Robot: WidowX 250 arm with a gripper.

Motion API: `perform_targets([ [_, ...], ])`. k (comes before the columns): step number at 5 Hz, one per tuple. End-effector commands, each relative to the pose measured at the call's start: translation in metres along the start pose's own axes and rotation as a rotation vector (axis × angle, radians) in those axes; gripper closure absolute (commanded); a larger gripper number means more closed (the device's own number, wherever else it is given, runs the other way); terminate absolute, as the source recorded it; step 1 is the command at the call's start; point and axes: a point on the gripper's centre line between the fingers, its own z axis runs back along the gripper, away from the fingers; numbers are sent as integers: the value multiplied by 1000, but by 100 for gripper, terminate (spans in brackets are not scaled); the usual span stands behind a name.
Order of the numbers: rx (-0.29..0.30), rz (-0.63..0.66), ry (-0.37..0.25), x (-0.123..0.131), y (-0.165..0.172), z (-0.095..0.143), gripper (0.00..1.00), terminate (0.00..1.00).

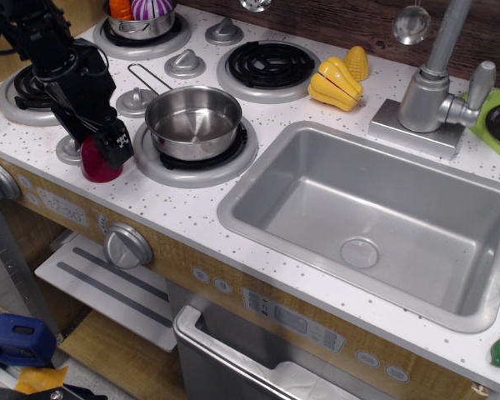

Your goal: Put sweet potato in pan which is on stove

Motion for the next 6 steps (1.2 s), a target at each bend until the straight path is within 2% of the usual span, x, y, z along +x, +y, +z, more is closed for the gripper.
perform_targets([
  [1,27,22,-32,4,10,4,100,0],
  [3,53,26,-19,8,8,14,100,0],
  [4,163,-2,-5,22,2,44,100,0],
  [5,237,-23,13,44,-4,72,100,0],
  [6,269,-56,-2,66,-12,84,100,0],
])
